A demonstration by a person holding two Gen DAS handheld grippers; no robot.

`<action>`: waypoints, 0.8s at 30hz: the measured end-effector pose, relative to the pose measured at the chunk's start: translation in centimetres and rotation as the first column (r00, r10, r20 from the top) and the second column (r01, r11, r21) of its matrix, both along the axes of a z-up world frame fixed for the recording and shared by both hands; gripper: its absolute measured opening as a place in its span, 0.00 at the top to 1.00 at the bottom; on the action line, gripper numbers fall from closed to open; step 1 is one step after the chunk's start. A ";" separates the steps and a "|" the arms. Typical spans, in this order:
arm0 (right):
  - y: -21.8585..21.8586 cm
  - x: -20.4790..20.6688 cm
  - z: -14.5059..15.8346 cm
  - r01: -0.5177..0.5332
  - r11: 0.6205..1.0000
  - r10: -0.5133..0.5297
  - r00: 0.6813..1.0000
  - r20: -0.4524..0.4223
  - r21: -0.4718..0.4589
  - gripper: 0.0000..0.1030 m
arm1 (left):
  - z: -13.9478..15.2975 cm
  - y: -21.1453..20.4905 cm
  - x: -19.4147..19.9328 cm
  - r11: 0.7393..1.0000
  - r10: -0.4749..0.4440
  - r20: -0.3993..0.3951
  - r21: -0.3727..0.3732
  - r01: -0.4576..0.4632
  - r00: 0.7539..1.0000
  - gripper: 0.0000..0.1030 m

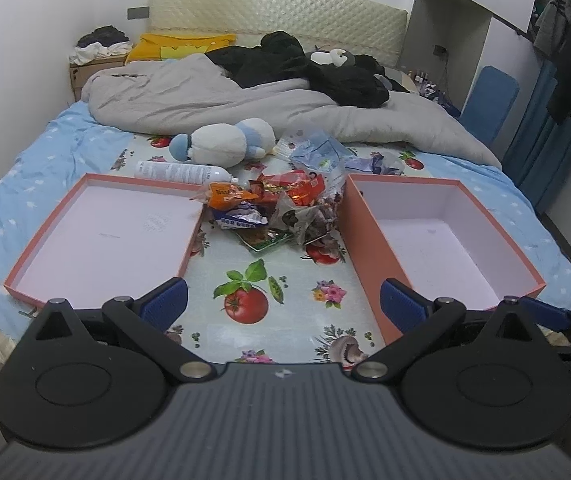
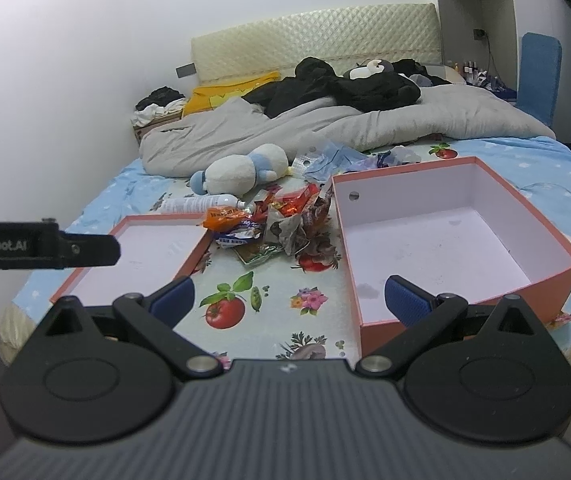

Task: Organize snacks

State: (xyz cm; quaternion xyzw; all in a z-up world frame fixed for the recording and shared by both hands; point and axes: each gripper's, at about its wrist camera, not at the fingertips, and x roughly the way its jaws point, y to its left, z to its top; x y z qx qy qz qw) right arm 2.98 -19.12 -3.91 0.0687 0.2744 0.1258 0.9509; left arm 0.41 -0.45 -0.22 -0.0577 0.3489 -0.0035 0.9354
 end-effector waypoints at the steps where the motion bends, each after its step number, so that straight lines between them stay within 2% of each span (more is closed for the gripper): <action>1: -0.1 0.0 0.0 0.005 1.000 -0.005 1.000 0.004 0.000 0.00 | -0.1 0.1 0.0 1.000 0.007 -0.003 0.003 -0.007 1.000 0.00; 8: -0.4 0.3 -0.9 -0.009 0.998 0.012 0.999 -0.036 0.069 0.00 | -1.2 0.5 0.3 1.000 -0.007 -0.029 -0.023 0.006 1.000 0.00; 15: 0.5 0.5 -1.0 -0.030 0.997 0.031 0.999 -0.026 0.066 0.00 | -2.0 1.0 1.3 0.999 -0.008 -0.044 -0.034 0.007 0.999 0.00; 18: 0.8 1.0 -1.0 -0.009 1.000 0.010 1.000 -0.013 0.030 0.01 | -2.5 1.2 2.1 1.000 0.001 -0.055 -0.024 -0.003 0.998 0.00; 22: 0.7 2.0 -1.5 -0.025 0.996 0.029 0.999 -0.042 0.082 0.03 | -3.0 1.5 3.5 1.000 -0.001 -0.069 -0.026 -0.001 0.998 0.00; 24: 1.2 2.3 -1.8 -0.032 0.997 0.035 0.999 -0.035 0.066 0.03 | -3.3 1.5 4.2 1.000 0.002 -0.076 -0.013 -0.003 0.997 0.00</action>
